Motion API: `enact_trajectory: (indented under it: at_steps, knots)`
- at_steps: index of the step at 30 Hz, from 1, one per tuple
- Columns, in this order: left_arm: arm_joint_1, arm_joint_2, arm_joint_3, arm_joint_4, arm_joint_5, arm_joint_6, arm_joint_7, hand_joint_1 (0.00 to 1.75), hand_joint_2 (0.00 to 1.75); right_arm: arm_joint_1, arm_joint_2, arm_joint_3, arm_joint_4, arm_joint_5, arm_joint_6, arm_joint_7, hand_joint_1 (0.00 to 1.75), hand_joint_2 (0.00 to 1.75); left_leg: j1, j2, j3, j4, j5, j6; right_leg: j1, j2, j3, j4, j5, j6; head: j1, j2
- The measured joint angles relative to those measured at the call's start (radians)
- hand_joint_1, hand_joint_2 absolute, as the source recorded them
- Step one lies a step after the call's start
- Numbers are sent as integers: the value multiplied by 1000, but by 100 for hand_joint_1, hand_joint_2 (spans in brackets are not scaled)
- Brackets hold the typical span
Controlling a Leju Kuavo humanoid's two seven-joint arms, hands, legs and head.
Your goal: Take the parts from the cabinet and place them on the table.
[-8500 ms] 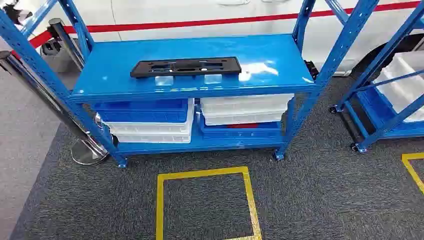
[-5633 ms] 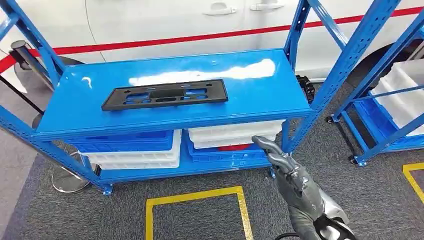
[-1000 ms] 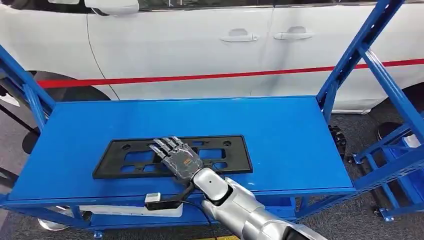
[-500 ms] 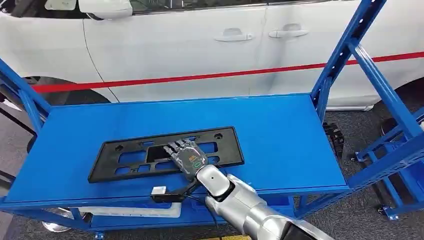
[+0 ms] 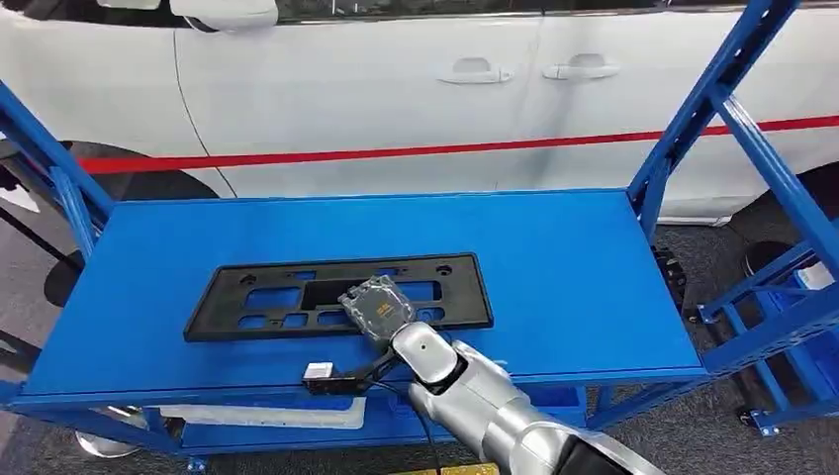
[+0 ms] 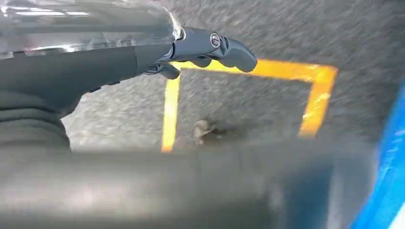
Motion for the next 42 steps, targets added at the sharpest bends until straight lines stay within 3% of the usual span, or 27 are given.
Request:
enact_trajectory:
  at_steps: [1, 4, 5, 8, 10, 11, 13, 14, 15, 16, 17, 19, 20, 21, 25, 26, 27, 29, 30, 31, 32, 34, 35, 36, 38, 40, 42]
  knots:
    - [0, 0, 2, 0, -3, 1, -16, 0, 175, 0, 0, -3, 1, 0, 0, -3, 155, 175, -1, -1, 1, 0, 0, 0, 0, 0, 10, -20, 25, -3, 0, 0]
    - [1, -1, 6, 0, -9, 3, -38, 0, 175, -3, 1, -19, 2, -4, -2, -22, 155, 175, -3, -6, 7, 0, -2, -2, 5, 0, 127, -247, 140, -25, 0, 0]
    - [0, -2, 7, 0, -9, 3, -40, 0, 175, -6, 1, -23, 2, -7, -2, -28, 155, 175, -9, -7, 4, 3, -4, -6, 12, 0, 145, -289, 132, -30, 0, 0]
    - [0, -2, 13, 0, -8, 2, -34, 0, 175, -9, 5, -40, 0, -45, -12, -76, 155, 175, -6, -7, 3, 0, -2, -25, 15, 1, 144, -299, 135, -30, -2, 0]
    - [-1, 0, 22, 0, 2, -12, -5, 0, 175, -12, 8, -65, -15, -107, -25, -137, 155, 175, 0, -6, 1, 11, -13, -35, 5, -1, 154, -316, 145, -40, -1, 0]
    - [0, 0, 30, 0, 4, -22, 10, 0, 175, -15, 8, -83, -25, -145, -28, -172, 155, 175, -2, -5, -11, 45, -40, -39, 4, -1, 156, -320, 145, -45, -2, 0]
    - [0, 0, 42, 0, 13, -47, 41, 0, 175, -20, 7, -114, -50, -227, -28, -255, 155, 175, 2, -5, -76, 194, -120, -48, 4, -1, 155, -320, 146, -48, -3, 0]
    - [1, 0, 49, 0, 19, -54, 59, 0, 175, -17, 2, -141, -77, -294, -24, -317, 155, 175, 4, -5, -110, 267, -147, -52, 5, 0, 154, -319, 146, -48, -3, 0]
    - [2, 0, 57, 0, 23, -60, 71, 0, 175, -12, -2, -165, -101, -333, -17, -355, 155, 175, 6, -5, -126, 305, -152, -56, 5, 1, 154, -319, 146, -48, -3, 0]
    - [3, 1, 65, 0, 31, -68, 85, 0, 175, -7, -6, -187, -130, -388, -7, -397, 155, 175, 7, -5, -120, 294, -135, -58, 4, 1, 155, -319, 147, -48, -3, 0]
    - [3, 5, 75, 0, 43, -73, 97, 0, 175, 4, -14, -216, -178, -477, 13, -455, 155, 175, 9, -5, -92, 239, -99, -59, 3, 1, 155, -317, 147, -47, -3, 0]
    - [3, 10, 97, 0, 59, -74, 101, 0, 175, 45, -39, -279, -312, -659, 69, -546, 155, 175, 15, -3, -1, 62, -17, -61, 1, 1, 155, -310, 144, -40, -3, 0]
    - [2, 10, 107, 0, 65, -73, 101, 0, 175, 67, -54, -309, -384, -713, 94, -566, 155, 175, 14, -4, 20, 11, -22, -59, 6, 1, 150, -306, 141, -32, -3, 0]
    - [0, 13, 118, 0, 66, -70, 101, 0, 175, 89, -74, -339, -455, -756, 112, -580, 155, 175, 7, -9, 21, 5, -21, -42, 8, -1, 145, -300, 139, -25, -1, 0]
    - [13, 17, 144, 0, 66, -62, 112, 0, 175, 165, -138, -445, -713, -915, 199, -631, 155, 175, 9, -7, 10, -1, -8, -13, 2, 0, 132, -297, 141, -1, 1, 0]
    - [13, 17, 147, 0, 66, -60, 114, 0, 175, 171, -149, -455, -746, -948, 219, -640, 155, 175, 7, -6, 10, -1, -6, -10, 0, 0, 124, -276, 124, 3, 1, 0]
    - [11, 19, 152, 0, 66, -59, 114, 0, 175, 182, -165, -469, -800, -1011, 258, -657, 155, 175, 7, -1, 8, -1, -4, -3, 0, 0, 97, -218, 83, 6, 1, 0]
    - [8, 21, 166, 0, 73, -45, 117, 0, 175, 243, -203, -508, -931, -1184, 381, -674, 155, 175, 5, -4, 4, 0, -3, 1, -1, 0, 21, -52, 4, 11, 1, 0]
    - [8, 22, 172, 0, 74, -41, 118, 0, 175, 274, -223, -536, -1002, -1273, 452, -680, 155, 175, 5, -8, 3, 2, -3, 2, -1, 0, -6, 5, -11, 11, 2, 0]
    - [10, 24, 179, 0, 75, -36, 120, 0, 175, 293, -237, -564, -1065, -1342, 516, -680, 155, 175, 4, -9, 4, 3, -4, 3, -1, 0, -13, 13, 1, 11, 2, 0]
    - [11, 24, 185, 0, 76, -30, 120, 0, 175, 304, -248, -581, -1113, -1383, 559, -679, 155, 175, 3, -9, 5, 4, -6, 2, -1, 0, 2, -24, 31, 9, 2, 0]
    - [10, 24, 195, 0, 83, -27, 119, 0, 175, 336, -276, -602, -1222, -1438, 637, -676, 155, 175, 3, -8, 6, 7, -11, -1, -1, 0, 83, -194, 123, 1, 2, 0]
    - [10, 24, 201, 0, 84, -27, 117, 0, 175, 351, -291, -610, -1280, -1450, 670, -671, 155, 175, 3, -8, 4, 10, -14, -6, 0, 0, 118, -272, 144, -5, 2, 0]
    - [8, 24, 205, 0, 84, -28, 114, 0, 175, 360, -297, -613, -1315, -1453, 684, -670, 155, 175, -6, -9, -1, 20, -19, -13, 5, 0, 123, -289, 138, -6, 2, 0]
    - [7, 25, 212, 0, 84, -32, 110, 0, 175, 387, -309, -615, -1381, -1455, 700, -661, 155, 175, -4, -9, -2, 16, -18, -20, 5, 2, 118, -284, 141, -11, 0, 0]
    - [5, 27, 215, 0, 81, -41, 106, 0, 175, 413, -323, -616, -1434, -1455, 714, -656, 155, 175, -3, -9, 1, 16, -19, -33, 1, 1, 118, -294, 148, -26, 0, 0]
    - [4, 28, 216, 0, 74, -49, 104, 0, 175, 429, -331, -616, -1465, -1448, 721, -655, 155, 175, -2, -4, -21, 77, -83, -40, 0, -2, 116, -296, 155, -37, -2, 0]
